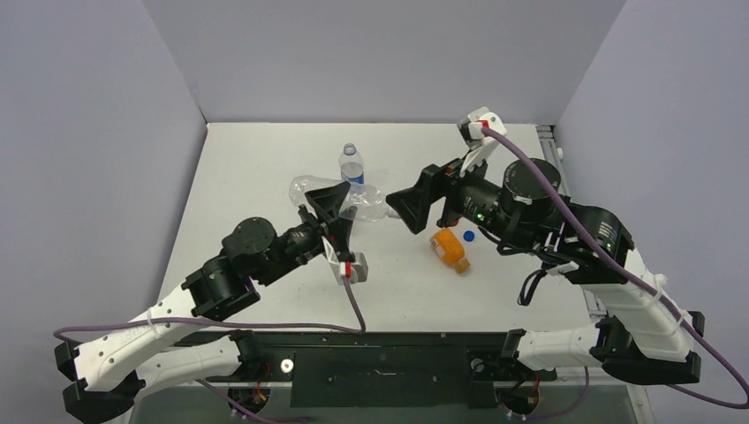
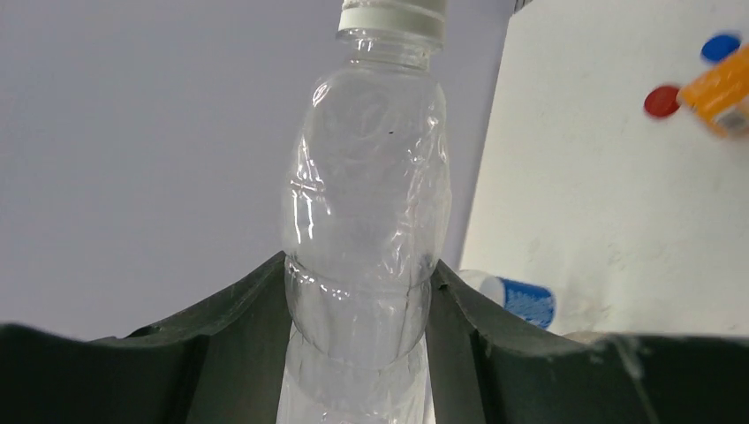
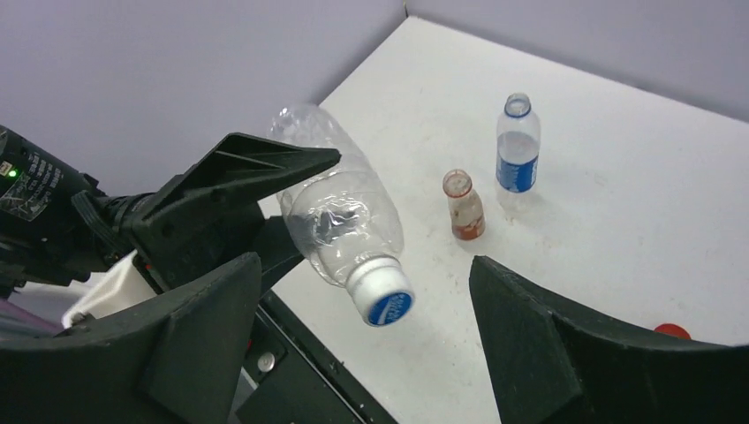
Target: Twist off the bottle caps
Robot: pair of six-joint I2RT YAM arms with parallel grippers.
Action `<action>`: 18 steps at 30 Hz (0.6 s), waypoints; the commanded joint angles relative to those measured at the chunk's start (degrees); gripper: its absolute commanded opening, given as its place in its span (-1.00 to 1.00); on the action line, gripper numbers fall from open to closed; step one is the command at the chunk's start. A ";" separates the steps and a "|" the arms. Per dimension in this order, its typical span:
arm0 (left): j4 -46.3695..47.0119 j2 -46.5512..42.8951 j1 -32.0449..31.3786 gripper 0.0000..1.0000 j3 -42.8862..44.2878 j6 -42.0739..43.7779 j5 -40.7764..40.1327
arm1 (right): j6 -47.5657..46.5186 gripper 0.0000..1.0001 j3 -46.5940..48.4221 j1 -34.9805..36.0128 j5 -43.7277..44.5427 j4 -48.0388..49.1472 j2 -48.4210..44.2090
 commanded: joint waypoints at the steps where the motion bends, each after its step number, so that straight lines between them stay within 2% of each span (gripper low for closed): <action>1: 0.24 -1.50 0.24 -0.40 6.84 -35.16 -2.28 | -2.88 0.65 -1.53 0.08 4.78 10.74 -1.60; 2: -0.48 -1.71 0.46 -0.40 7.35 -41.13 -1.67 | -3.22 0.66 -1.43 0.03 4.88 11.49 -1.32; 4: -2.10 -1.66 0.60 -0.39 8.73 -46.72 0.99 | -3.67 0.66 -1.12 0.12 4.27 13.58 -0.77; 9: -3.17 0.19 0.71 -0.34 12.08 -52.72 10.31 | -2.80 0.67 -2.45 0.63 2.30 22.42 0.05; 15: -2.14 2.12 1.79 -0.36 14.77 -60.56 10.80 | -2.21 0.56 -2.04 1.06 1.67 26.29 1.80; 18: -2.52 2.89 4.08 -0.36 15.31 -65.43 12.10 | -2.23 0.43 -1.79 1.49 0.71 26.98 2.37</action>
